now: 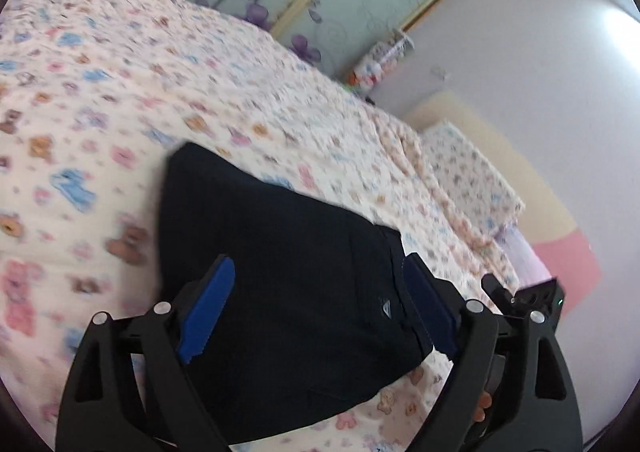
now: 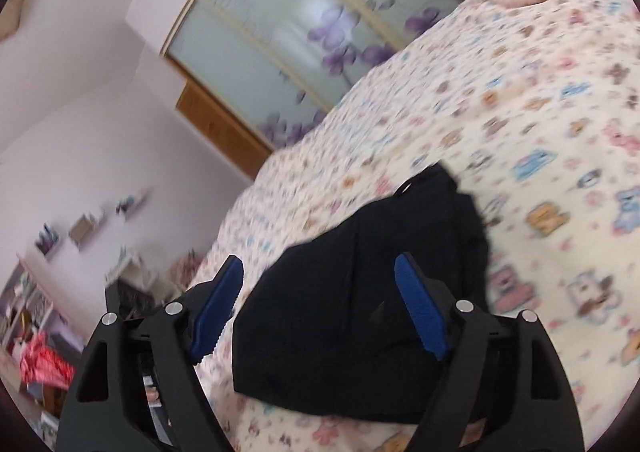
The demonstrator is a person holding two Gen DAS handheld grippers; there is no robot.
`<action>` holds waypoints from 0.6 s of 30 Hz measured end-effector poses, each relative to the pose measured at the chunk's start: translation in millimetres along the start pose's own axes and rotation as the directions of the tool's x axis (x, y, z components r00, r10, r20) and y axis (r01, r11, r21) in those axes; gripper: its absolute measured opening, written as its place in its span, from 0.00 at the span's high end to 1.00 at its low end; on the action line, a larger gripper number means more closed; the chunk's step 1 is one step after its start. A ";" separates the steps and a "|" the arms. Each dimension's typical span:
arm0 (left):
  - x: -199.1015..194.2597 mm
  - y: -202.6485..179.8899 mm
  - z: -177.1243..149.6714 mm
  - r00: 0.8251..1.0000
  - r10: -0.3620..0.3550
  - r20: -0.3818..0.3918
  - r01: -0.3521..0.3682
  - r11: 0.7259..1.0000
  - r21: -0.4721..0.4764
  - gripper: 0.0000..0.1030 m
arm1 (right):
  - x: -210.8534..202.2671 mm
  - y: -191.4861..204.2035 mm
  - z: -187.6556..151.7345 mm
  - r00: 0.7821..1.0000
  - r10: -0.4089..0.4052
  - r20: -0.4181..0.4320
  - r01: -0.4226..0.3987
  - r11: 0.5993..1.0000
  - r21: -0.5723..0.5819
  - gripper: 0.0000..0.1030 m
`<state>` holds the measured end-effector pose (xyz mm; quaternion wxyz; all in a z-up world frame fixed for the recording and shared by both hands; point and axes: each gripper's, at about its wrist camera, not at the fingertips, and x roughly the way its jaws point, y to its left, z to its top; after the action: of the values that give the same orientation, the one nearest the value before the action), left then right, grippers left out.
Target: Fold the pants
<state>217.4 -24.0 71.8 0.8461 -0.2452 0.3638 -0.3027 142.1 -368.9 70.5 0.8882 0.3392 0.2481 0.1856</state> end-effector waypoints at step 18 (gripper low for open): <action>56.4 30.8 -40.5 0.993 0.106 -0.045 -0.101 0.990 0.103 0.16 | 34.2 -52.2 -36.6 0.996 -0.042 -0.078 0.047 0.997 0.062 0.09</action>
<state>227.9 -49.4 1.0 0.8625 -0.1753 0.3816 -0.2823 157.5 -369.8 -0.2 0.8706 0.3545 0.2955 0.1706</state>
